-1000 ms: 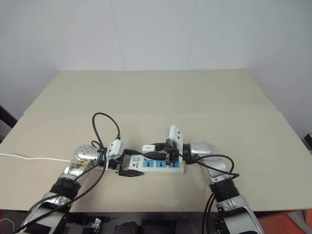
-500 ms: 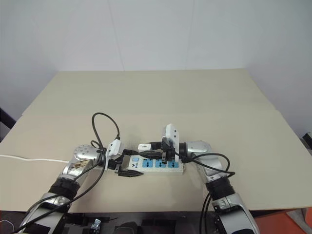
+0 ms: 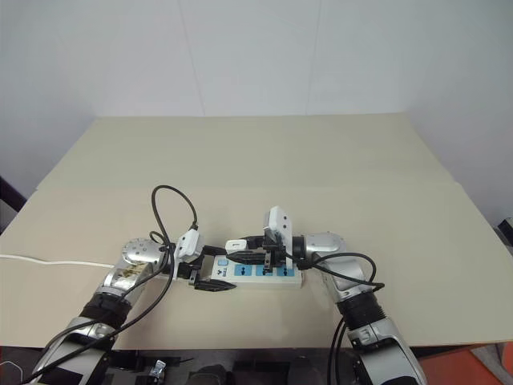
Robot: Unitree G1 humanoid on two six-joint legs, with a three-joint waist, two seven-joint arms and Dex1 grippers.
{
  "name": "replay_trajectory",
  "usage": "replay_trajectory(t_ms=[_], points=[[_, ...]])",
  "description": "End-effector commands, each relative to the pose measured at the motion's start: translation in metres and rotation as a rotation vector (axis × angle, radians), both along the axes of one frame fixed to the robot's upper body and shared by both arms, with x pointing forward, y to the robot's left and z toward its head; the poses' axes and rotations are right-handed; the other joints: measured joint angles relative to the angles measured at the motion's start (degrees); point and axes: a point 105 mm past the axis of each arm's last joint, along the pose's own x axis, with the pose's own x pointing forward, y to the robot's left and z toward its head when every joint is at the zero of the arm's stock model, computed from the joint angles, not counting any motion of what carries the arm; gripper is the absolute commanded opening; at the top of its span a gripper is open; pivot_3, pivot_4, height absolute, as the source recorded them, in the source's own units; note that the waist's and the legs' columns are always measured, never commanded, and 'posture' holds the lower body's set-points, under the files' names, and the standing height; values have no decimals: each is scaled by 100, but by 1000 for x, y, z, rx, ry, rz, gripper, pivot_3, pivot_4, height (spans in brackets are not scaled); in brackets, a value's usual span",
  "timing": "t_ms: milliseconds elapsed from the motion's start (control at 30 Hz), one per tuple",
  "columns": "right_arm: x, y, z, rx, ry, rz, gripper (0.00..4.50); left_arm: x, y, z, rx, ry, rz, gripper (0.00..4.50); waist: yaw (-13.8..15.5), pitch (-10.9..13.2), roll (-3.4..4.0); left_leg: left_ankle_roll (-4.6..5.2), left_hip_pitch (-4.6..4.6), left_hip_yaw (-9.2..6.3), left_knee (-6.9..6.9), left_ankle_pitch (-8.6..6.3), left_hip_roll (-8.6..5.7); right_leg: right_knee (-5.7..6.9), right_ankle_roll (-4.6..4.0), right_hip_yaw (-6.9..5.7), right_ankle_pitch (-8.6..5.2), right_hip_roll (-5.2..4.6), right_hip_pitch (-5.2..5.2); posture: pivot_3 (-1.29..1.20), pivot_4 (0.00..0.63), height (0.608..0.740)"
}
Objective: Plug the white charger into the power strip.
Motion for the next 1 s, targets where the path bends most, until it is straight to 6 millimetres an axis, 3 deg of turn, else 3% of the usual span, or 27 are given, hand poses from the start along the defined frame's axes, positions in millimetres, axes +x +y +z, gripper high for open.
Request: replay_trajectory(t_ms=[33,400,733,1000], points=[[-1,2,-1,-5,-16,11,1089,-7,-1,-9,40,30,-28,3304,-1,0,-1,0,0,0,0,0,0,0,0,0,0,0,0,0,150,740],[0,-12,-29,-73,27,-28,1089,-7,1,-9,44,31,-25,3304,1,-3,-4,0,2,0,0,0,0,0,0,0,0,0,2,0,150,740],[-11,-51,-76,-180,112,-94,1089,-7,7,-7,51,27,-9,3304,90,-8,-12,1,36,-1,0,-1,1,-10,0,-2,-1,0,41,0,150,740],[-13,-62,-91,-213,153,-116,1089,-7,12,-7,62,27,4,3304,107,-11,-16,2,89,1,-7,-2,1,-49,1,0,-9,0,92,0,150,740]])
